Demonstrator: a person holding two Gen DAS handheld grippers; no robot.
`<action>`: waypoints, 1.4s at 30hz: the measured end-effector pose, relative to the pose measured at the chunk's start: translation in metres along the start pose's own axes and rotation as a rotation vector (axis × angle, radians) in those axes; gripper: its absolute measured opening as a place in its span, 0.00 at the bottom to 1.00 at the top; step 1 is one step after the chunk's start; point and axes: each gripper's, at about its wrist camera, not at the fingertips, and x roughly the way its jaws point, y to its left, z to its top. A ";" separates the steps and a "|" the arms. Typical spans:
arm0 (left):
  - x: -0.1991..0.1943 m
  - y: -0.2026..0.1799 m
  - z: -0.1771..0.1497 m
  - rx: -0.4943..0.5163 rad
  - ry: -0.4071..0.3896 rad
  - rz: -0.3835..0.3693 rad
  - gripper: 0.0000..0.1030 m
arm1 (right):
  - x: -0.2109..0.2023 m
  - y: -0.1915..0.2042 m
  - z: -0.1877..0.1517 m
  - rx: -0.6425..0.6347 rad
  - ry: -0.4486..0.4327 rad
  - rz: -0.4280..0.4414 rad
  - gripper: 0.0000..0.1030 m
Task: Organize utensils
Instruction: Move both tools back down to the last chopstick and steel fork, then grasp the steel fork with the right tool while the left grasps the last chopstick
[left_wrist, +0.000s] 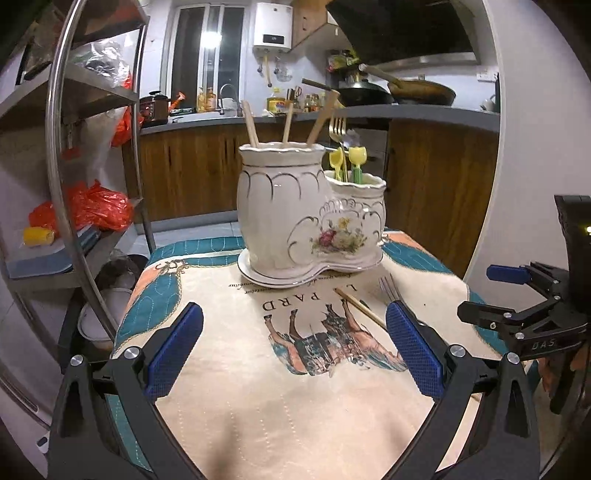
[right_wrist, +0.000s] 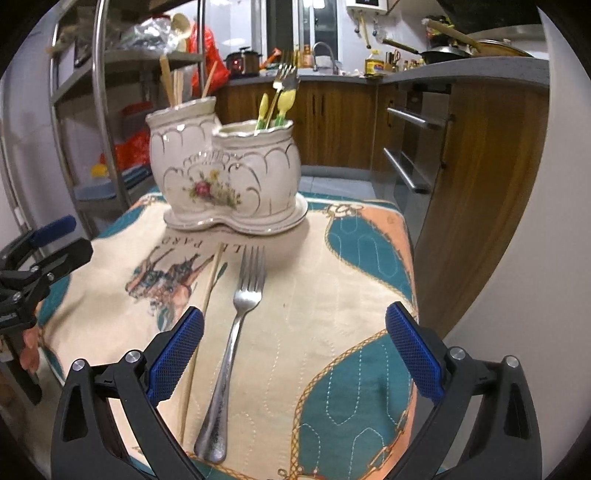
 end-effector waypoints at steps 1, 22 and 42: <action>0.001 -0.001 0.000 0.005 0.002 0.007 0.95 | 0.002 0.002 0.000 -0.007 0.011 0.004 0.95; 0.022 0.003 -0.009 -0.049 0.121 -0.046 0.94 | 0.035 0.019 0.008 -0.046 0.258 0.074 0.60; 0.029 -0.008 -0.007 -0.053 0.181 -0.067 0.94 | 0.047 0.024 0.010 -0.048 0.289 0.168 0.08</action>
